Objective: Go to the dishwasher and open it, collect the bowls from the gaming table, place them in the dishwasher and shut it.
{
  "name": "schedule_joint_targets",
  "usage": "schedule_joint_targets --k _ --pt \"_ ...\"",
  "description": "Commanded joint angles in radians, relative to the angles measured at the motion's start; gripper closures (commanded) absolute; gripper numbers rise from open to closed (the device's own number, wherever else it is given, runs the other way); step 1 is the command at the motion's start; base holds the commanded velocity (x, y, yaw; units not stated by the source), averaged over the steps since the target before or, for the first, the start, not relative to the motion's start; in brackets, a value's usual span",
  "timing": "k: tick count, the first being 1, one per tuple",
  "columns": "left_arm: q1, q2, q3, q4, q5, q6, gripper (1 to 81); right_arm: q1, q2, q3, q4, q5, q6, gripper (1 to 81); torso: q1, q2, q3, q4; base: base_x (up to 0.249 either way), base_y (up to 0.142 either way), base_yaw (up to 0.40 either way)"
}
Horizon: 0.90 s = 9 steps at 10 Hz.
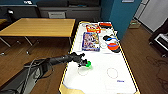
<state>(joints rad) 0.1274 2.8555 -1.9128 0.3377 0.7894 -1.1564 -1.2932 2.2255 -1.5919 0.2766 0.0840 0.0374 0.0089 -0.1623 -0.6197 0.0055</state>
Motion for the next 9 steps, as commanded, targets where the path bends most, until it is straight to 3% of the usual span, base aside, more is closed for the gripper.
schedule_joint_targets --k 1,2,5,7,9 --pt "-0.229 -0.282 0.408 0.092 0.025 -0.002 81.1 0.024 -0.054 0.040 -0.013 -0.079 -0.001 81.1 0.000 0.000 0.000 0.000 0.000 0.000 0.000" --pt "-0.229 -0.398 0.527 0.118 0.028 0.000 81.1 0.021 -0.060 0.040 -0.013 -0.079 -0.001 81.1 0.000 0.000 0.000 0.000 0.000 0.000 0.000" --pt "-0.205 -0.597 0.701 0.156 0.031 0.012 81.1 0.019 -0.073 0.043 -0.010 -0.079 0.001 81.1 0.000 0.000 0.000 0.000 0.000 0.000 0.000" --pt "-0.131 -0.737 0.789 0.167 0.027 0.084 81.1 0.019 -0.082 0.047 -0.010 -0.079 0.001 81.1 0.000 0.000 0.000 0.000 0.000 0.000 0.000" --pt "-0.009 -0.822 0.813 0.173 0.007 0.150 81.1 0.016 -0.084 0.047 -0.011 -0.079 0.001 81.1 0.000 0.000 0.000 0.000 0.000 0.000 0.000"
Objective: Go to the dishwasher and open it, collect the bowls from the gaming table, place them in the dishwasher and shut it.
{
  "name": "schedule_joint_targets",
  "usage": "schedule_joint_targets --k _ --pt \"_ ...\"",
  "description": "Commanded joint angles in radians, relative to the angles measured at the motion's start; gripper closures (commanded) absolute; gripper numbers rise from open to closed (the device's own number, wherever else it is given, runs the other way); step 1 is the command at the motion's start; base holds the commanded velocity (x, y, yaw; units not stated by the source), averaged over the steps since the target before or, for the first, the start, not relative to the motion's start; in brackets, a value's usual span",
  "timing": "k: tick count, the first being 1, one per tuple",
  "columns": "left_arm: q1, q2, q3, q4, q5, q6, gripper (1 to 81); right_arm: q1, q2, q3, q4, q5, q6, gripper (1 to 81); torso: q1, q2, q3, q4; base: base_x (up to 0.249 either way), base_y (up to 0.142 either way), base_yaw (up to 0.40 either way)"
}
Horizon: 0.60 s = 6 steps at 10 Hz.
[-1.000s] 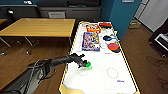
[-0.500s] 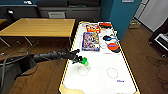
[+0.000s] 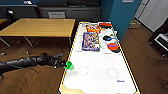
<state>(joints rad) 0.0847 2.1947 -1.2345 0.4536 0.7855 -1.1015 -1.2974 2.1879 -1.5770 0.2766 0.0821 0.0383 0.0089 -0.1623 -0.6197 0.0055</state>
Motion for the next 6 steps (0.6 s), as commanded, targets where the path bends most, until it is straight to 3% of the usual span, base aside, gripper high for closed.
schedule_joint_targets --k 1,3,6 --pt "0.101 -0.215 0.134 0.056 -0.061 0.141 81.1 0.020 -0.046 0.032 -0.011 -0.078 0.000 81.1 0.000 0.000 0.070 0.000 0.000 0.000 0.000" --pt "0.247 -0.272 0.112 0.057 -0.157 0.204 81.1 0.013 -0.047 0.026 -0.011 -0.078 -0.003 81.1 0.000 0.000 0.097 0.000 0.000 0.000 0.000" --pt "0.421 -0.294 0.035 0.057 -0.274 0.284 81.1 0.016 -0.049 0.029 -0.011 -0.078 -0.005 81.1 -0.001 0.000 0.182 0.000 0.000 0.000 0.000"
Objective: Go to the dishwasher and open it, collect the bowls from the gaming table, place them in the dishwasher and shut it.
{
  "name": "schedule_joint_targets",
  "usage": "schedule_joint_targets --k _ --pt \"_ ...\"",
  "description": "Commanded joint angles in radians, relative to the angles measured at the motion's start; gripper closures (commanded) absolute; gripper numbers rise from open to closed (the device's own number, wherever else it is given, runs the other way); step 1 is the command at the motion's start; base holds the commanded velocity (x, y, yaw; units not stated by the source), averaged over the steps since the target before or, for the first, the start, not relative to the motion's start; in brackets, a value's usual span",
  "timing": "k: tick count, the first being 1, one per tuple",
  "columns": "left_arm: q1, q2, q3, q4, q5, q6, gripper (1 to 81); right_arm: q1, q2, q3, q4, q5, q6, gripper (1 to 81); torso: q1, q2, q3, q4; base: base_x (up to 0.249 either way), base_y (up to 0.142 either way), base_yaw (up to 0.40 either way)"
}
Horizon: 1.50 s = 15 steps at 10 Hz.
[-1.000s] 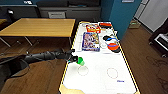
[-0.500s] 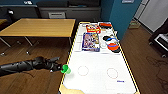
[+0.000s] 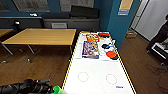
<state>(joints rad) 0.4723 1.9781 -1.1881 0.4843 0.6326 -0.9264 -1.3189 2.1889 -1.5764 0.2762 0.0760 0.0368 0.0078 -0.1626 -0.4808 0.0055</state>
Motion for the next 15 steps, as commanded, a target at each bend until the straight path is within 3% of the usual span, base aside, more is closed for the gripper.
schedule_joint_targets --k 1,5,6,7,11,13,15 --pt "0.082 -0.068 -0.039 0.027 -0.132 0.126 81.1 0.037 -0.050 0.029 -0.012 -0.071 -0.003 81.1 0.000 0.000 0.073 0.000 0.000 0.000 0.000" --pt "0.254 0.033 -0.163 0.028 -0.182 0.195 81.1 0.033 -0.038 0.021 -0.012 -0.071 -0.005 81.1 -0.002 -0.001 0.187 0.000 0.000 0.000 0.000" --pt "0.295 0.070 -0.217 0.027 -0.203 0.218 81.1 0.033 -0.029 0.014 -0.014 -0.071 -0.005 81.1 -0.003 -0.002 0.199 0.000 0.000 0.000 0.000" --pt "0.341 0.101 -0.265 0.027 -0.214 0.236 81.1 0.033 -0.019 0.003 -0.014 -0.071 -0.005 81.1 -0.003 -0.002 0.165 0.000 0.000 0.000 0.000" --pt "0.495 0.211 -0.438 0.027 -0.281 0.281 81.1 0.020 0.034 -0.062 -0.015 -0.073 -0.005 81.1 -0.005 -0.004 0.182 0.000 0.000 0.000 0.000" --pt "0.555 0.258 -0.516 0.019 -0.286 0.279 81.1 0.014 0.048 -0.076 -0.017 -0.074 -0.005 81.1 -0.005 -0.004 0.183 0.000 0.000 0.000 0.000" --pt "0.631 0.322 -0.630 0.013 -0.336 0.270 81.1 0.017 0.068 -0.082 -0.021 -0.074 -0.005 81.1 -0.005 -0.004 0.183 0.000 0.000 0.000 0.000"
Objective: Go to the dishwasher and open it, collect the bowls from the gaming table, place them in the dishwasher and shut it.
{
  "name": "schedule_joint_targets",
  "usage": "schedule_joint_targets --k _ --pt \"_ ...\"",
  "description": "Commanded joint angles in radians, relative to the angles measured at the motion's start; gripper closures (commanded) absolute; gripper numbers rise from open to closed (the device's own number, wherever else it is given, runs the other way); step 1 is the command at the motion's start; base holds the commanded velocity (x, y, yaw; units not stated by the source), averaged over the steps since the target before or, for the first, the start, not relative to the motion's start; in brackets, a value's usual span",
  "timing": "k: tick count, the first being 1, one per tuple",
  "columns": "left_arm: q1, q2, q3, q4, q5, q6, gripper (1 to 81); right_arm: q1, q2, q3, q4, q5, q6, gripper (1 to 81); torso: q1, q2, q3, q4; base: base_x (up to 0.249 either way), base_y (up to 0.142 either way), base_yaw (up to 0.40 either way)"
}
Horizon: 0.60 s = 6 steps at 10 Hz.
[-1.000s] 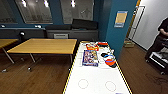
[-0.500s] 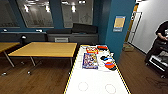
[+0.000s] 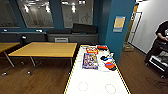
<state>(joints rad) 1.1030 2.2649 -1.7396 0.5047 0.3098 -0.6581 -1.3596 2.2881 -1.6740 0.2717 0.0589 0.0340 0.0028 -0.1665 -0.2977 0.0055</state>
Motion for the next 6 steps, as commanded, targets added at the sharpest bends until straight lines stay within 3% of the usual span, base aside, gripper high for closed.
schedule_joint_targets --k 1,3,4,5,6 --pt "0.021 0.064 -0.125 -0.012 -0.032 -0.002 81.1 0.058 -0.028 0.017 -0.017 -0.057 -0.002 81.1 0.000 0.000 0.000 0.000 0.000 0.000 0.000" --pt "0.083 0.096 -0.164 -0.076 -0.035 0.006 81.1 0.056 -0.023 0.016 -0.016 -0.068 0.000 81.1 0.000 0.000 0.000 0.000 0.000 0.000 0.000" --pt "0.111 0.116 -0.192 -0.135 -0.037 0.021 81.1 0.053 -0.019 0.013 -0.016 -0.068 0.000 81.1 0.000 0.000 0.000 0.000 0.000 0.000 0.000" --pt "0.149 0.156 -0.248 -0.187 -0.044 0.095 81.1 0.050 -0.011 0.002 -0.014 -0.068 0.000 81.1 0.000 0.000 0.000 0.000 0.000 0.000 0.000" --pt "0.174 0.212 -0.349 -0.310 -0.070 0.215 81.1 0.049 -0.002 -0.013 -0.012 -0.068 0.000 81.1 0.000 0.000 0.000 0.000 0.000 0.000 0.000"
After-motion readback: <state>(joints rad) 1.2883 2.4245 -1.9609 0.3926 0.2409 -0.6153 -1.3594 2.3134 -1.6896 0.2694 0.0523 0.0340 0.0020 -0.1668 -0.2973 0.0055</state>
